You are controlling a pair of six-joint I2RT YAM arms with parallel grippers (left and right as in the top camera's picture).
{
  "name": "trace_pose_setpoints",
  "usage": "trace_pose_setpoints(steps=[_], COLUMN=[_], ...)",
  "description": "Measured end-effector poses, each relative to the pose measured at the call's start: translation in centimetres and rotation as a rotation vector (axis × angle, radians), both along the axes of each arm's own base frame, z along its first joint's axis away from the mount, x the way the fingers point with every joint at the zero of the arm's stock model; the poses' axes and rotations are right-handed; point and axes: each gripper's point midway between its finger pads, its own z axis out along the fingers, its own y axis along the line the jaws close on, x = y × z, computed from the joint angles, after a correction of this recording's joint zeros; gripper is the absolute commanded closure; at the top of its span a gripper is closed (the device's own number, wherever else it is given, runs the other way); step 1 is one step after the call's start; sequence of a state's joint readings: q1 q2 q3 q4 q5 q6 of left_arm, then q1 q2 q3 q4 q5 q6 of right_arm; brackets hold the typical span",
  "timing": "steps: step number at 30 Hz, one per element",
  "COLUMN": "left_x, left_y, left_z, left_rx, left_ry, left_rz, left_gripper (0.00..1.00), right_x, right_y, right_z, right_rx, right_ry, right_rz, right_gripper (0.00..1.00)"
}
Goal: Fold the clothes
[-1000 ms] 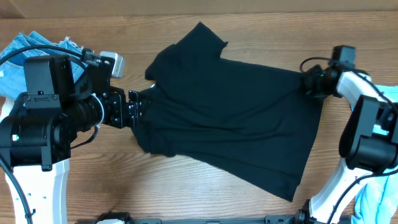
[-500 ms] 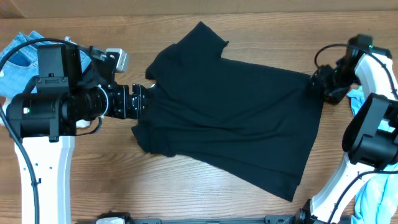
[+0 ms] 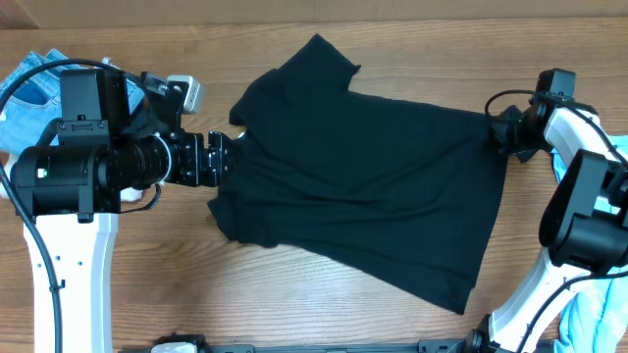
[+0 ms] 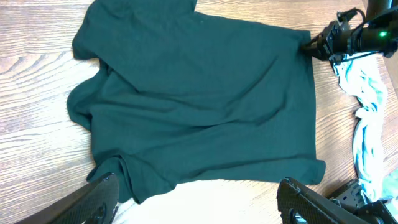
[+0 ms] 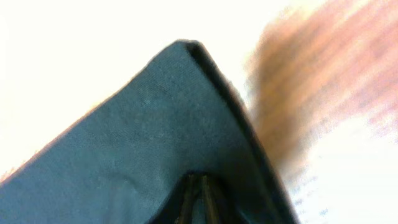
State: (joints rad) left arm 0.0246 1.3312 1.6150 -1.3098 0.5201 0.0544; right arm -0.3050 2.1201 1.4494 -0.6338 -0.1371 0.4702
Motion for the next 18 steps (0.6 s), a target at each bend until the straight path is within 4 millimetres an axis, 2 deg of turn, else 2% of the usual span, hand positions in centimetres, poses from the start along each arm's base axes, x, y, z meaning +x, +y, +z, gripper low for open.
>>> trace_pose_setpoints(steps=[4, 8, 10, 11, 15, 17, 18], left_x=[0.0, 0.0, 0.1, 0.2, 2.6, 4.4, 5.6], left_y=[0.0, 0.0, 0.1, 0.3, 1.2, 1.6, 1.9], left_z=[0.0, 0.0, -0.1, -0.1, 0.0, -1.3, -2.7], left_rx=[0.0, 0.0, 0.008, 0.018, 0.078, 0.111, 0.123], left_ry=[0.0, 0.0, -0.001, -0.005, -0.085, -0.075, -0.047], left_rz=[0.0, 0.0, 0.005, 0.01, 0.015, 0.016, 0.015], left_gripper=[0.16, 0.13, 0.12, 0.12, 0.15, 0.19, 0.2], right_x=[2.4, 2.8, 2.4, 2.2, 1.0, 1.2, 1.1], right_y=[-1.4, -2.1, -2.3, -2.3, -1.5, -0.8, 0.0], right_z=[0.1, 0.0, 0.0, 0.2, 2.0, 3.3, 4.3], right_rx=[-0.047, -0.05, -0.037, -0.019, 0.092, 0.139, 0.173], right_ry=[-0.1, -0.123, -0.103, -0.093, -0.049, -0.069, -0.081], right_rz=[-0.01, -0.022, -0.023, -0.013, 0.087, 0.12, 0.141], right_gripper=[0.96, 0.94, 0.71, 0.66, 0.61, 0.57, 0.56])
